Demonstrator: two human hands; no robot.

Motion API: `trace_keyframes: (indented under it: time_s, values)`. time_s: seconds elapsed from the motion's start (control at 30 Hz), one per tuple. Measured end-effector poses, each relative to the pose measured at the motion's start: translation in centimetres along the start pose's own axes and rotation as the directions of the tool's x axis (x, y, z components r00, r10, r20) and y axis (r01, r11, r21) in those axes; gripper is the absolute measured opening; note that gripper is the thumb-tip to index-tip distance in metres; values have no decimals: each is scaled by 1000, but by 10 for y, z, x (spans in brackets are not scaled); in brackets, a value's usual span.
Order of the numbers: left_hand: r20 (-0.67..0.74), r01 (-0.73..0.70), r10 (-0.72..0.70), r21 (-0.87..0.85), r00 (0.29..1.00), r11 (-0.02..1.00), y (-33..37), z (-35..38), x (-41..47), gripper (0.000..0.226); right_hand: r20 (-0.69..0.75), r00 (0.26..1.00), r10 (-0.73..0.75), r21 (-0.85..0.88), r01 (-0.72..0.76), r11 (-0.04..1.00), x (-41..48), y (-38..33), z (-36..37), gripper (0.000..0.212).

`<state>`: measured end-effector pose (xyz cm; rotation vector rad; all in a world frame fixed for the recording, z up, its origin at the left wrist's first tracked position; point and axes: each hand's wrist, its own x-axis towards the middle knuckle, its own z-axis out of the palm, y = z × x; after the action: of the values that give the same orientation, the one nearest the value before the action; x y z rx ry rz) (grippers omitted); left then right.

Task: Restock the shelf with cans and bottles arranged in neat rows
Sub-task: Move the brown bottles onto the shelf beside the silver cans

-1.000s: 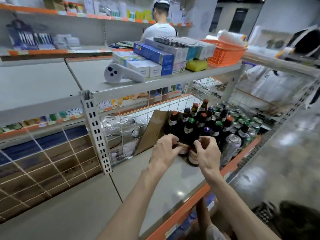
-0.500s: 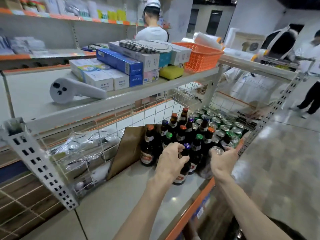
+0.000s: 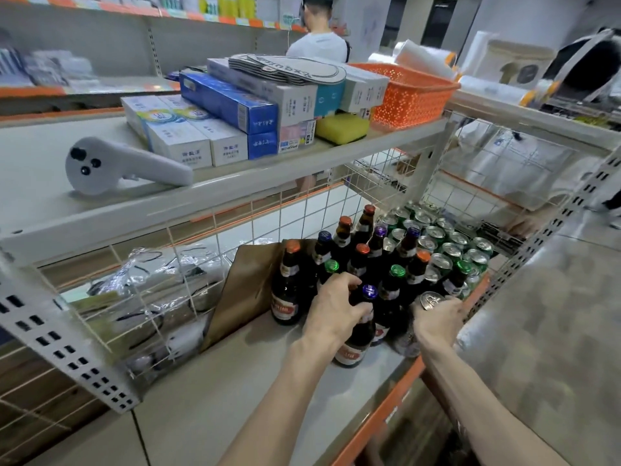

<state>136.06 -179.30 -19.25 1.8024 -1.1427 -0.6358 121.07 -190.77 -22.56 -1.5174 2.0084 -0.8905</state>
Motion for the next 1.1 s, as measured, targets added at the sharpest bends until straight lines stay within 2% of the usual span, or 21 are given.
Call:
trace_keyframes:
  time_s: [0.23, 0.43, 0.57, 0.7, 0.8, 0.9, 1.03, 1.1]
  values:
    - [16, 12, -12, 24, 1000, 1000, 5, 11, 0, 40, 54, 995, -81, 20, 80, 997, -3, 11, 2, 61]
    - [22, 63, -61, -108, 998, 992, 4, 10, -11, 21, 106, 979, -172, 104, 161, 981, -36, 20, -17, 57]
    - [-51, 60, -70, -187, 996, 981, -12, -16, -47, 21, 168, 947, -273, 159, 247, 956, -74, 23, -34, 59]
    - [-112, 74, -89, -133, 990, 988, -28, -65, -90, 20, 232, 893, -386, 164, 355, 920, -123, 11, -40, 61]
    - [-167, 99, -105, -45, 980, 994, -43, -108, -124, 17, 301, 824, -480, 205, 436, 876, -166, -9, -38, 60]
    - [-269, 185, -185, -25, 945, 982, -66, -157, -167, 13, 373, 730, -572, 265, 508, 820, -218, -32, -29, 57]
    - [-408, 273, -274, -62, 871, 960, -96, -224, -236, 28, 496, 561, -663, 380, 547, 746, -298, -57, -14, 53]
    - [-473, 315, -318, -88, 821, 945, -108, -254, -274, 25, 568, 466, -678, 424, 540, 727, -341, -66, -7, 50]
